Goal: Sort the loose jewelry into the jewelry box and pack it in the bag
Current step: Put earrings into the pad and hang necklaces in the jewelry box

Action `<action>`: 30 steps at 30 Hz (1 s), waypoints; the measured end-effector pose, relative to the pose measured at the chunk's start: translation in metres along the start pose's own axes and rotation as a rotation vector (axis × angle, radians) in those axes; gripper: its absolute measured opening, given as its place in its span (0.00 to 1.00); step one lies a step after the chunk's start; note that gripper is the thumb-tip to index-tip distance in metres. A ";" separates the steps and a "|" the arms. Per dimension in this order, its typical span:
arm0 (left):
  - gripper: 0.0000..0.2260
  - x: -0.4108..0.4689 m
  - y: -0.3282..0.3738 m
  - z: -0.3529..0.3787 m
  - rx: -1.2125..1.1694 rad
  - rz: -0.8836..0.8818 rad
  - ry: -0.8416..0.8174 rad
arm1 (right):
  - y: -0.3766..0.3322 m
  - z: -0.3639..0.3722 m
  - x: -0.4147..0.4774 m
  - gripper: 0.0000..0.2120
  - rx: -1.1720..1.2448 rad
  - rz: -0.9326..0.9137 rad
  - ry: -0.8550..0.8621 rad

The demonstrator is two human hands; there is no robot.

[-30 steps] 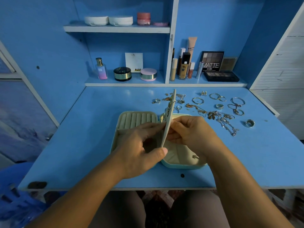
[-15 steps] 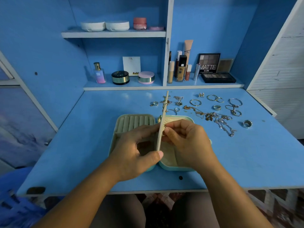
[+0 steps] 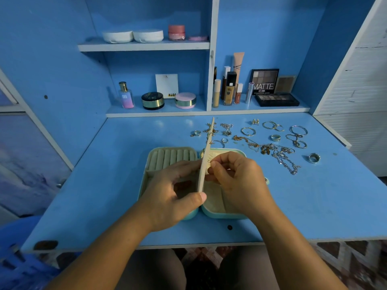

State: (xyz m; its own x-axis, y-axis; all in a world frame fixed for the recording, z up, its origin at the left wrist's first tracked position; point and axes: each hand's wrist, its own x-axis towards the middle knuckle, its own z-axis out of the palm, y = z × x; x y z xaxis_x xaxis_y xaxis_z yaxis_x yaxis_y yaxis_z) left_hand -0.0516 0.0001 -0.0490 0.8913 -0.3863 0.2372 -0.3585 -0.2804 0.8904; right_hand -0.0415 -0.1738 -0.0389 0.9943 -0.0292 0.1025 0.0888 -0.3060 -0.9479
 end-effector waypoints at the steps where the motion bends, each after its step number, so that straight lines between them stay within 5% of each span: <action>1: 0.26 0.000 0.000 0.000 0.002 0.001 0.001 | 0.000 0.000 0.000 0.08 -0.002 -0.001 -0.002; 23: 0.27 0.001 -0.002 0.000 0.024 0.012 -0.018 | -0.003 0.001 0.004 0.07 -0.074 -0.020 -0.027; 30: 0.23 0.003 -0.002 0.001 0.022 0.006 -0.023 | 0.000 0.003 0.004 0.08 0.080 0.088 -0.020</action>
State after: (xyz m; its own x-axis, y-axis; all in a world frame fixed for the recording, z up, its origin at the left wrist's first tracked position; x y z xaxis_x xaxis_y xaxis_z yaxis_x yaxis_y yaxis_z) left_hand -0.0482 -0.0014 -0.0501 0.8826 -0.4084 0.2328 -0.3697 -0.2969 0.8804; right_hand -0.0375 -0.1716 -0.0396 0.9994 -0.0336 0.0124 0.0045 -0.2262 -0.9741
